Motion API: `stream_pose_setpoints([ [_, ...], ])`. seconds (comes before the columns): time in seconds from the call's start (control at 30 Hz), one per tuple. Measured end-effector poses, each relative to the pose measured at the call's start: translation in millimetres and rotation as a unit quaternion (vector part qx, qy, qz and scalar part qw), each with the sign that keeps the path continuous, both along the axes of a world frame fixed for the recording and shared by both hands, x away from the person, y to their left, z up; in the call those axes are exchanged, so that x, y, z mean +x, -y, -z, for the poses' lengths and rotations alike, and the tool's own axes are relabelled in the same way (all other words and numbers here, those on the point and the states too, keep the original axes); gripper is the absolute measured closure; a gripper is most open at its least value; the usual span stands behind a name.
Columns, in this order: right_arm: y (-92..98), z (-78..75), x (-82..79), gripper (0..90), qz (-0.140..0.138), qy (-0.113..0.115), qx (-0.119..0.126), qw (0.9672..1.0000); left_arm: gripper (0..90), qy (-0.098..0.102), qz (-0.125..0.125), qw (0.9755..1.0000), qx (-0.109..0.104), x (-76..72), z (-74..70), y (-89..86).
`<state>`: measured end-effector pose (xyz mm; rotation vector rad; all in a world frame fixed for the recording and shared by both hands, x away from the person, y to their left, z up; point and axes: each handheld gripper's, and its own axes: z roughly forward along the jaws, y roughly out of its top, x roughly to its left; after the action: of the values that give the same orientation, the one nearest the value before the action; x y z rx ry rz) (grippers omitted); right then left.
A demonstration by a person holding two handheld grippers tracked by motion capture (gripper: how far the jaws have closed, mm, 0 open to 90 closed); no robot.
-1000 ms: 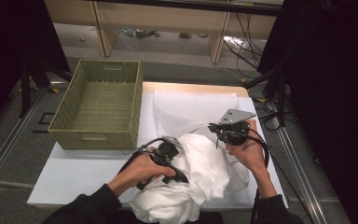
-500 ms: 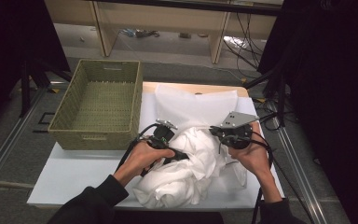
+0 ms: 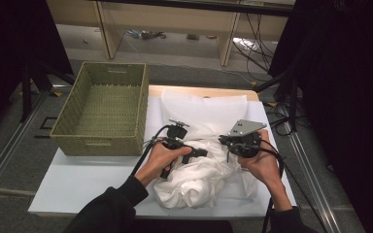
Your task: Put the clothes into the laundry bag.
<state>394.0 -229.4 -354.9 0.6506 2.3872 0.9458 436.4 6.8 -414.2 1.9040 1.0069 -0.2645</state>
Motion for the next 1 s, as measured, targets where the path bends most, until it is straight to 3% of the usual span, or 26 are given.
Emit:
stream_pose_setpoints([
  [0.03, -0.6, -0.3, 0.5, 90.0, -0.003, 0.003, -0.001, 1.0000, 16.3, 0.004, 0.008, 1.0000, -0.001, -1.6, -3.7, -2.6],
  [0.1, -0.8, -0.7, 0.6, 90.0, -0.005, 0.005, -0.001, 1.0000, 17.4, 0.035, 0.019, 0.9992, 0.005, -9.9, -19.7, -14.3],
  [0.13, -0.3, -0.9, 0.8, 90.0, -0.006, 0.006, -0.001, 1.0000, 16.5, 0.056, 0.015, 0.9981, 0.021, -17.8, -30.5, -24.2],
  [0.2, 1.2, -1.6, -0.4, 90.0, -0.005, -0.001, 0.003, 1.0000, 15.4, 0.073, 0.025, 0.9965, 0.031, -29.2, -39.2, -39.6],
  [0.3, 2.7, -1.6, 0.8, 89.9, -0.003, 0.004, 0.004, 1.0000, 15.4, 0.080, 0.033, 0.9959, 0.027, -41.1, -39.5, -55.2],
  [0.37, 2.3, -1.6, 0.7, 89.9, -0.004, 0.002, 0.004, 1.0000, 15.3, 0.089, 0.047, 0.9931, 0.059, -45.1, -27.7, -59.4],
  [0.43, 0.8, -1.8, 0.9, 89.9, -0.004, 0.004, 0.003, 1.0000, 15.0, 0.069, 0.064, 0.9925, 0.078, -39.4, -11.6, -51.3],
  [0.47, -0.2, -2.0, 0.5, 89.9, -0.001, 0.002, 0.006, 1.0000, 15.2, 0.053, 0.063, 0.9939, 0.073, -36.1, -2.6, -42.3],
  [0.5, -0.7, -2.6, 1.2, 89.9, -0.005, 0.006, 0.001, 1.0000, 15.0, 0.054, 0.067, 0.9936, 0.073, -34.1, 4.9, -33.6],
  [0.53, -1.9, -3.0, 0.6, 89.9, -0.005, 0.006, 0.002, 1.0000, 15.2, 0.061, 0.093, 0.9908, 0.077, -33.1, 11.5, -21.6],
  [0.57, -2.8, -3.6, 0.7, 90.0, -0.007, 0.009, -0.001, 0.9999, 22.3, 0.061, 0.106, 0.9896, 0.075, -33.9, 13.0, -12.1],
  [0.6, -3.8, -3.7, -0.3, 90.0, -0.005, 0.007, 0.003, 1.0000, 36.4, 0.071, 0.117, 0.9879, 0.073, -36.1, 12.0, -2.9],
  [0.67, -3.9, -4.1, -1.0, 90.0, -0.005, 0.008, 0.000, 1.0000, 56.4, 0.082, 0.125, 0.9870, 0.059, -39.3, 8.7, 13.8],
  [0.7, -4.3, -4.2, -1.5, 90.0, -0.009, 0.007, 0.003, 0.9999, 62.1, 0.083, 0.124, 0.9871, 0.058, -39.0, 7.7, 24.2],
  [0.77, -4.9, -6.6, -4.0, 90.0, -0.015, 0.006, 0.008, 0.9998, 68.7, 0.091, 0.118, 0.9850, 0.086, -33.1, 5.9, 43.7],
  [0.8, -5.4, -8.6, -6.2, 90.0, -0.016, 0.008, 0.004, 0.9998, 70.4, 0.102, 0.103, 0.9850, 0.093, -26.6, 7.0, 48.3],
  [0.83, -5.7, -10.8, -8.7, 90.0, -0.020, 0.011, 0.000, 0.9997, 71.5, 0.107, 0.078, 0.9871, 0.090, -21.6, 8.5, 51.0],
  [0.87, -5.8, -12.4, -11.4, 90.0, -0.020, 0.009, 0.001, 0.9998, 71.9, 0.144, 0.085, 0.9757, 0.141, -6.9, 9.8, 45.3],
  [0.9, -5.2, -14.5, -15.0, 90.0, -0.021, 0.010, 0.000, 0.9997, 71.8, 0.145, 0.053, 0.9776, 0.143, -1.7, 13.2, 45.0],
  [0.93, -4.2, -15.6, -16.6, 90.0, -0.023, 0.010, -0.003, 0.9997, 71.4, 0.120, 0.018, 0.9854, 0.120, 7.3, 20.9, 41.1],
  [0.97, -2.5, -16.0, -18.2, 90.0, -0.022, 0.012, -0.005, 0.9997, 70.0, 0.101, 0.004, 0.9900, 0.099, 10.9, 25.4, 39.2],
  [1.0, -1.8, -15.5, -19.0, 90.0, -0.019, 0.009, -0.005, 0.9998, 68.3, 0.089, 0.007, 0.9924, 0.085, 13.0, 29.4, 35.0],
])
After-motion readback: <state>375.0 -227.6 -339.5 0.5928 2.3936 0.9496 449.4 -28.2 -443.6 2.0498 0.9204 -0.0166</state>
